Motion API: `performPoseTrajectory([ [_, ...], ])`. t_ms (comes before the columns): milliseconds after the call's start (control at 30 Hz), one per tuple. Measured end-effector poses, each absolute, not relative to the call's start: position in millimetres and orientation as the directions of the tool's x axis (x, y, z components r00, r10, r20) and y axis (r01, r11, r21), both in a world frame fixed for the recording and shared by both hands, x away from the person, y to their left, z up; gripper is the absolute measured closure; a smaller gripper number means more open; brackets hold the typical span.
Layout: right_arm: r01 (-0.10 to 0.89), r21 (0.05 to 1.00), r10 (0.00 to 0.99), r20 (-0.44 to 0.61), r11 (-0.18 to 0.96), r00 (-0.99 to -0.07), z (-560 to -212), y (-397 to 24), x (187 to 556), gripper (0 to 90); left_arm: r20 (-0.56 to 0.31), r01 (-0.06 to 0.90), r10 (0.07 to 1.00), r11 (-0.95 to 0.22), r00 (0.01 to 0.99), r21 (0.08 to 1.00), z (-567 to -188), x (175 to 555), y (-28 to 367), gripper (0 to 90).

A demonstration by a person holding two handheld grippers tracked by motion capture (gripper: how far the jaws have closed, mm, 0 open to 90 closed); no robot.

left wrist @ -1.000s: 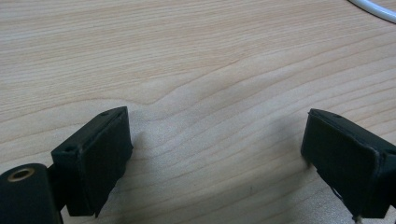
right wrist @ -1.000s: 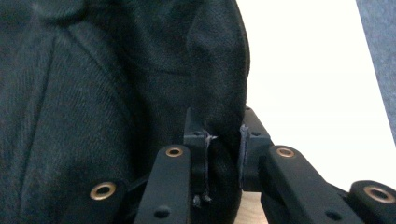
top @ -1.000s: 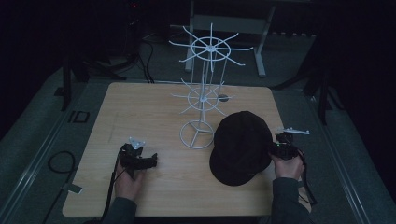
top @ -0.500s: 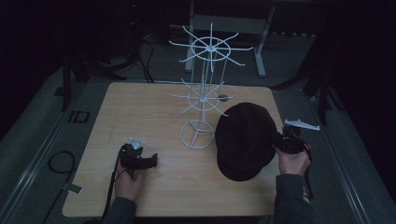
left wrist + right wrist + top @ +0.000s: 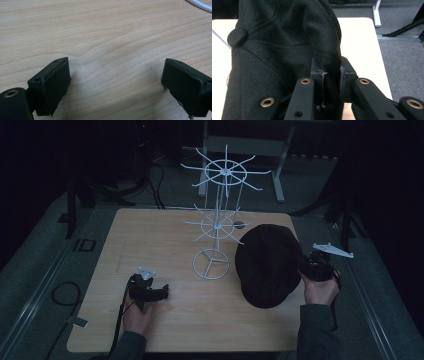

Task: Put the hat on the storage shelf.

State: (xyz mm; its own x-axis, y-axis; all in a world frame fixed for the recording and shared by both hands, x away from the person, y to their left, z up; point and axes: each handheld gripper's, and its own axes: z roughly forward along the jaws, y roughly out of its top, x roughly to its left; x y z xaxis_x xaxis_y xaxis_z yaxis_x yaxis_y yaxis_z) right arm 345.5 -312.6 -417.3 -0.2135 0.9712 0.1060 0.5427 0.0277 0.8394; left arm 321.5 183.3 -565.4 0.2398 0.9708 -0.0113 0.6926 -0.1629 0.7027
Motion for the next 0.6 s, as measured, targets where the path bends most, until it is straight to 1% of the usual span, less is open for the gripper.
performPoseTrajectory([
  [600, 0.478, 0.878, 0.974, 0.08, 0.032, -0.212, -392.3, -319.9, 339.2, 77.8, -0.011, 0.694, 0.97, -0.164, 0.241, 0.701, -565.2, 321.4, 183.3, 9.1],
])
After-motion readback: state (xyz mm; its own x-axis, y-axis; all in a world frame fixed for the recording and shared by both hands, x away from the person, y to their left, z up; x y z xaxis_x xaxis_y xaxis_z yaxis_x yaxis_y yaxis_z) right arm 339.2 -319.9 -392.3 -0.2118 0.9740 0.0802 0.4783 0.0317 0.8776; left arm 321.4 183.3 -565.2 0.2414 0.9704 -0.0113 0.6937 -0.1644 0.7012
